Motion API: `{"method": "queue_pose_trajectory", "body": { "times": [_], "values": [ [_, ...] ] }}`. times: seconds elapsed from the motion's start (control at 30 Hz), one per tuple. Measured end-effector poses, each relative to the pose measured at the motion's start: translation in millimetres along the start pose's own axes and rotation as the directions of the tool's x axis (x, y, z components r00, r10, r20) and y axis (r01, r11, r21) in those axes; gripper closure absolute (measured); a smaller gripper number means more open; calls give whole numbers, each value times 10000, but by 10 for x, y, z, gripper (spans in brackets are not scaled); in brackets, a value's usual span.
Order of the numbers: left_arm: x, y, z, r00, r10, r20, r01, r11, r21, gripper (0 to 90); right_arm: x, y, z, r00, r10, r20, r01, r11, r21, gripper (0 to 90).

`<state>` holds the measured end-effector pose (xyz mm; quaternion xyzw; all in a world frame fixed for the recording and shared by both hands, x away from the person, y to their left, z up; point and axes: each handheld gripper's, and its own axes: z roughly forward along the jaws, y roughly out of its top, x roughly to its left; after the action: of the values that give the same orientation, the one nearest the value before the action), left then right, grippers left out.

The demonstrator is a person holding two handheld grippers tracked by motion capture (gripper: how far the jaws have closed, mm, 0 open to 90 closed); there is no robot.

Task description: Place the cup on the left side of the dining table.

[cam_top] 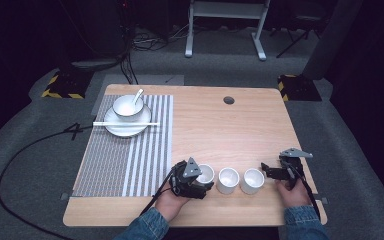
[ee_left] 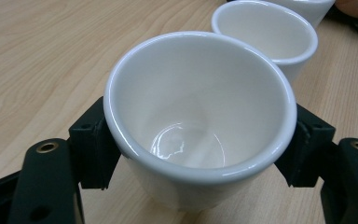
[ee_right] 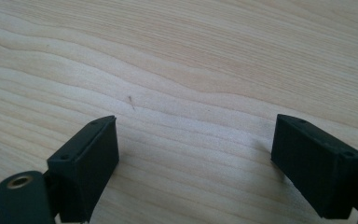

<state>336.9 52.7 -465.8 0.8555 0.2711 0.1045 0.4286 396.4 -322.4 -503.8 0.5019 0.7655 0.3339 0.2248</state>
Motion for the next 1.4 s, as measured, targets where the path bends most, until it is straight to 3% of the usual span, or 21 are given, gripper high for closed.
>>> {"method": "queue_pose_trajectory", "body": {
  "times": [0.4, 0.57, 0.8, 0.93, 1.13, 1.4],
  "values": [
    [154, 102, -264, 9993, -304, -240, 294, 9987, -418, 273, 0, 0, 0, 10000, -3, 3, 3, 10000, 1, 150],
    [237, 166, -369, 9976, -229, -659, 209, 9993, -313, 273, 1, 1, 0, 10000, -4, 6, 4, 10000, 1, 150],
    [364, 242, -518, 9940, -566, -941, 510, 9969, -603, 273, 0, 1, 0, 10000, -5, 5, 5, 10000, 2, 150],
    [473, 248, -628, 9889, -529, -1391, 454, 9974, -568, 273, 1, 1, 0, 10000, -2, 5, 2, 10000, 2, 149],
    [639, 227, -797, 9834, -720, -1668, 620, 9960, -646, 273, 1, 0, 0, 10000, -2, 6, 2, 10000, 0, 150],
    [824, 245, -924, 9710, -933, -2201, 743, 9929, -930, 273, 1, 0, -1, 10000, -9, 11, 9, 10000, -2, 150]
  ]
}}
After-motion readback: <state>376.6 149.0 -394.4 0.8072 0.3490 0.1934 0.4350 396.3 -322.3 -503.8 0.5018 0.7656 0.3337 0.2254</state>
